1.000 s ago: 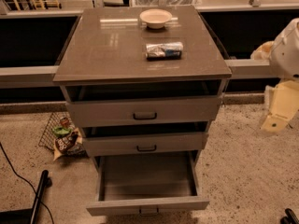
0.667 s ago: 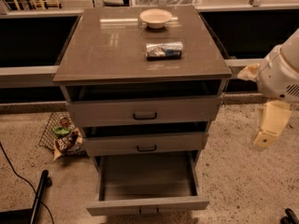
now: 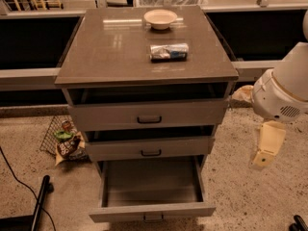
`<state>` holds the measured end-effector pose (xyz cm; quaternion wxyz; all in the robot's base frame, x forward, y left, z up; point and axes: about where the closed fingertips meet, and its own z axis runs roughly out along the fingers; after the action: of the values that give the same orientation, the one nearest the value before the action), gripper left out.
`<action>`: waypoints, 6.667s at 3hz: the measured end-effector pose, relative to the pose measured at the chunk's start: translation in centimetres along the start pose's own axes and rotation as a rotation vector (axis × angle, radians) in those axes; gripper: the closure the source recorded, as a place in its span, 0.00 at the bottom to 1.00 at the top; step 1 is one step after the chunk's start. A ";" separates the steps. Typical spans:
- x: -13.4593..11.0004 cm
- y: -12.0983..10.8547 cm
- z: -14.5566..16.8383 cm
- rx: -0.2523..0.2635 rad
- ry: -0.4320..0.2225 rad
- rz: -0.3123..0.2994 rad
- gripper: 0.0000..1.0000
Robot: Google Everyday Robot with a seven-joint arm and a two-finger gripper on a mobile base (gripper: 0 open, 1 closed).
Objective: Close bottom drawer
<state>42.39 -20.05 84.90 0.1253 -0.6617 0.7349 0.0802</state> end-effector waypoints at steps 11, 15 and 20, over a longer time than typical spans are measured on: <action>-1.2 1.8 35.2 -0.241 -0.284 -0.358 0.00; 0.4 3.3 45.0 -0.311 -0.409 -0.446 0.00; 4.6 6.3 55.9 -0.348 -0.462 -0.424 0.66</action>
Offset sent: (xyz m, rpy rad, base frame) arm -0.0166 0.0517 -0.1349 0.0953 0.0908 0.1968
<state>40.12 -7.85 29.81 0.1873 -0.7753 0.5088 0.3239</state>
